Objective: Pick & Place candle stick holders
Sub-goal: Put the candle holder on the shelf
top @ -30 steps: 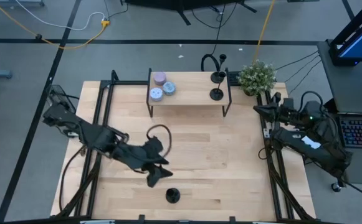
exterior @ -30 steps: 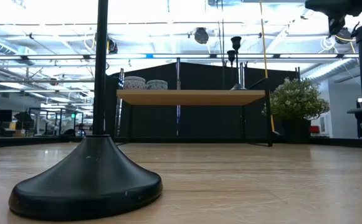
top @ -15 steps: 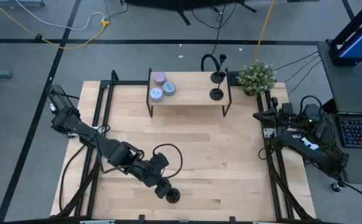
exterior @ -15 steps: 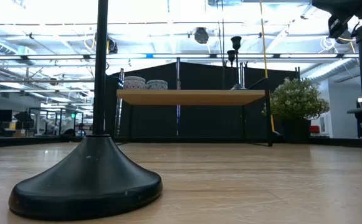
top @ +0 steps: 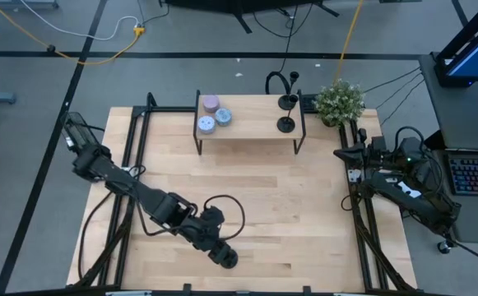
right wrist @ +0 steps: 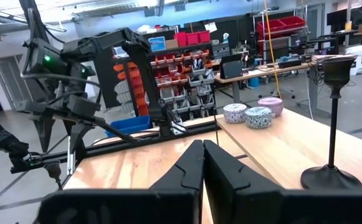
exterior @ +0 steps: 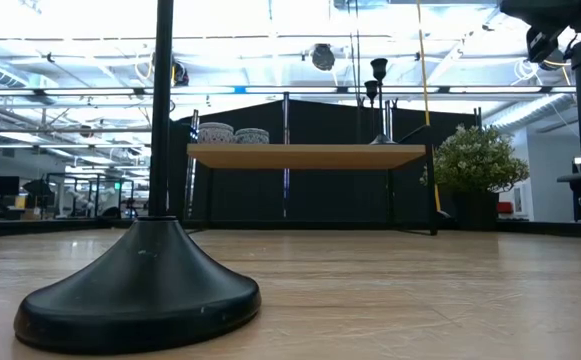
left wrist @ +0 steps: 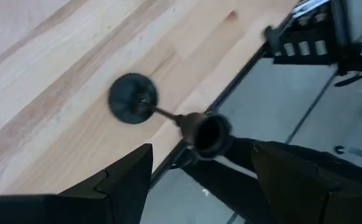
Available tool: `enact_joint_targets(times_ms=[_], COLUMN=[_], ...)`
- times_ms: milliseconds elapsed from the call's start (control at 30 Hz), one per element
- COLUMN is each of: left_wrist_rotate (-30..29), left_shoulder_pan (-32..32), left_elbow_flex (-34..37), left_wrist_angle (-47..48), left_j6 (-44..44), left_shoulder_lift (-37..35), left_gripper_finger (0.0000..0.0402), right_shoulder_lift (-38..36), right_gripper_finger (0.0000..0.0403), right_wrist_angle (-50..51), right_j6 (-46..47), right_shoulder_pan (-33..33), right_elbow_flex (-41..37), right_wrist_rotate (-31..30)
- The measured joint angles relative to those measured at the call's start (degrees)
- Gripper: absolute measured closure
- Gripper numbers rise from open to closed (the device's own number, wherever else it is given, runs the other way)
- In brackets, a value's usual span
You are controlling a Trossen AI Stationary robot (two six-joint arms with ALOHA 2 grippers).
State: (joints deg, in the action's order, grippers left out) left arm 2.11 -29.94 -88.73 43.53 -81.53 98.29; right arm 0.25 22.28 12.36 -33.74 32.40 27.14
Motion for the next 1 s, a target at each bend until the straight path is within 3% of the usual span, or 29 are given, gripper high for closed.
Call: enact_joint_targets(times_ms=[233,1000], left_wrist_rotate=[2.75,2.06], left_shoulder_pan=[-0.08,1.00], left_elbow_flex=[0.02,0.02], left_wrist_angle=[-0.02,2.71], left_j6=[-0.26,1.70], left_shoulder_lift=[2.25,5.39], left_gripper_finger=[0.0121,0.0121], right_shoulder_lift=[0.00,0.00], right_gripper_finger=[0.0402,0.0402], right_wrist_angle=[0.31,0.31], right_j6=[-1.07,-1.07], right_shoulder_pan=[0.00,0.00], right_elbow_flex=[0.00,0.07], right_wrist_rotate=[-0.05,-0.22])
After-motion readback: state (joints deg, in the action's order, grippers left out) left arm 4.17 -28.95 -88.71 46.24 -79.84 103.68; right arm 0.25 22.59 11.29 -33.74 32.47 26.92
